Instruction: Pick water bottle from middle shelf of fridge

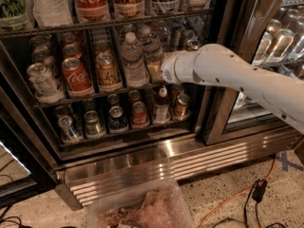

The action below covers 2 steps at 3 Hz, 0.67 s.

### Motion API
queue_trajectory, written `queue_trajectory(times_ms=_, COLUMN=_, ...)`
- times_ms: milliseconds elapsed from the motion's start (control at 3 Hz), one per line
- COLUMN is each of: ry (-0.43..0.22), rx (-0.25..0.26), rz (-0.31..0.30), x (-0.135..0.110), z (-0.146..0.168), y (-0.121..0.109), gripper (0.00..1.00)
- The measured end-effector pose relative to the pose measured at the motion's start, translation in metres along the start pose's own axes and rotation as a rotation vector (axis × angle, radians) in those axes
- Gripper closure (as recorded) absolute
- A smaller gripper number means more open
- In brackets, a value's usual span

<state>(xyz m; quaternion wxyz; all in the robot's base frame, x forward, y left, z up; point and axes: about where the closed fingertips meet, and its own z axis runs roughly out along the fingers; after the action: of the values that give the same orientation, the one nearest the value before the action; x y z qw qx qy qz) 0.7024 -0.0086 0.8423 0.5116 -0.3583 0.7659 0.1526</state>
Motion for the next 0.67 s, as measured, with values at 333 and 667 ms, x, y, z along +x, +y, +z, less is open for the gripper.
queue_trajectory(times_ms=333, ry=-0.038, rx=0.004, rz=-0.014, x=-0.0138, z=-0.0048, y=0.0020, gripper=1.00)
queue_trajectory(times_ms=667, ry=-0.051, rx=0.003, rz=-0.024, x=-0.0182, z=-0.0073, y=0.0038, gripper=1.00)
